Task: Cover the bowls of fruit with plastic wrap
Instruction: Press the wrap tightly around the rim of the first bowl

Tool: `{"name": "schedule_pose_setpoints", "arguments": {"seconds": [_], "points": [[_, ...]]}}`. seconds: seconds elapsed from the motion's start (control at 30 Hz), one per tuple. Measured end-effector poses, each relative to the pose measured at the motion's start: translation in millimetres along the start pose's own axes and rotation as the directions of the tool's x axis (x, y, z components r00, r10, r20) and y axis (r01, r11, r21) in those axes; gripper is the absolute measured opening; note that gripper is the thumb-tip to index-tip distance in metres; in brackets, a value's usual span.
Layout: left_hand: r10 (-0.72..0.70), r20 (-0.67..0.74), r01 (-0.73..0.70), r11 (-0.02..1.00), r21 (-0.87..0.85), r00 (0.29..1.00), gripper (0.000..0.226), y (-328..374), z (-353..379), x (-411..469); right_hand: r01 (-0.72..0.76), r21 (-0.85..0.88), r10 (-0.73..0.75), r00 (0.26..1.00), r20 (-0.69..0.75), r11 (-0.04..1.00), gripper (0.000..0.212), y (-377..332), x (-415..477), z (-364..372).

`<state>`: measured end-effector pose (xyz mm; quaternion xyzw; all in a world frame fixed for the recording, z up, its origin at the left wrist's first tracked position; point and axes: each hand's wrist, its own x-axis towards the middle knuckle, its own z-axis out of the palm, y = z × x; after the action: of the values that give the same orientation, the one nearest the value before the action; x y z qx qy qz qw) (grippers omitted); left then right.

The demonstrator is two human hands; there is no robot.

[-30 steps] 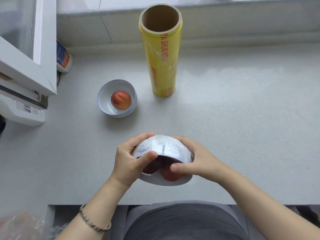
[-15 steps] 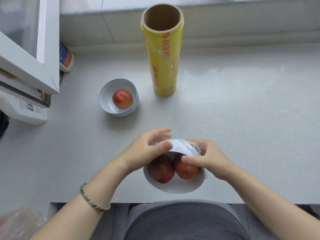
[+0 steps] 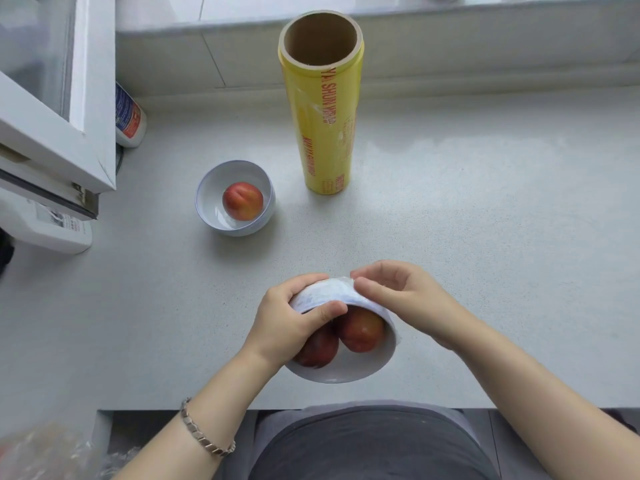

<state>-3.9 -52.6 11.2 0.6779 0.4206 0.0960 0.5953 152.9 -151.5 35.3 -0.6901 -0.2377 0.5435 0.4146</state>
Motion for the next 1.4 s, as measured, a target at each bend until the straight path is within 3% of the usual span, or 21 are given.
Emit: {"name": "schedule_pose_setpoints", "arguments": {"seconds": [0.17, 0.3, 0.4, 0.53, 0.73, 0.9, 1.0, 1.1, 1.23, 1.27, 1.4], "points": [[0.005, -0.01, -0.005, 1.0, 0.004, 1.0, 0.053, 0.6, 0.2, -3.7, -0.038, -0.078, 0.032, 0.996, -0.078, 0.996, 0.016, -7.4, -1.2, 5.3], [0.008, 0.022, -0.009, 0.999, 0.043, 1.0, 0.052, 1.4, -1.6, -7.5, 0.026, 0.098, -0.012, 0.99, -0.138, 0.995, 0.018, -13.0, 0.2, 1.8], [0.027, 0.036, -0.029, 0.997, 0.073, 0.999, 0.051, 1.3, -4.8, -8.6, -0.005, 0.211, 0.038, 0.987, -0.156, 0.977, 0.021, -13.6, 1.5, 0.5], [0.045, 0.022, -0.047, 0.995, 0.086, 0.999, 0.051, 1.6, -8.0, -10.4, -0.135, 0.226, 0.142, 0.99, -0.012, 0.965, 0.021, -14.5, 4.4, -6.1], [0.043, 0.055, -0.048, 0.994, 0.1, 0.998, 0.051, 0.3, -8.9, -11.1, -0.336, -0.016, 0.325, 0.895, 0.304, 0.942, 0.014, -10.9, 9.4, -27.0], [0.017, 0.08, -0.027, 0.993, 0.119, 0.997, 0.049, 0.8, -5.3, -12.0, -0.355, 0.099, 0.29, 0.87, 0.399, 0.93, 0.014, -5.3, 8.3, -27.4], [0.015, 0.092, -0.027, 0.991, 0.128, 0.996, 0.045, 1.5, -4.4, -11.9, -0.316, 0.029, 0.289, 0.897, 0.334, 0.948, 0.014, 0.2, 8.1, -19.3], [0.013, 0.102, -0.028, 0.989, 0.146, 0.995, 0.046, 2.6, -3.3, -13.5, -0.271, -0.082, 0.283, 0.933, 0.222, 0.959, 0.028, -1.0, 6.4, -9.3], [0.019, 0.128, -0.037, 0.989, 0.142, 0.992, 0.048, 3.5, -2.3, -14.8, -0.121, -0.341, 0.163, 0.982, 0.097, 0.932, 0.044, -4.2, 2.8, 2.9], [0.021, 0.131, -0.04, 0.989, 0.145, 0.991, 0.049, 4.0, -2.1, -14.6, -0.087, -0.353, 0.115, 0.992, 0.059, 0.932, 0.043, -3.3, 3.2, 5.4], [0.06, 0.158, -0.084, 0.985, 0.15, 0.986, 0.051, 3.9, -5.4, -14.9, -0.016, -0.131, 0.0, 0.992, -0.123, 0.991, 0.038, -0.6, 6.5, 7.9]]}}
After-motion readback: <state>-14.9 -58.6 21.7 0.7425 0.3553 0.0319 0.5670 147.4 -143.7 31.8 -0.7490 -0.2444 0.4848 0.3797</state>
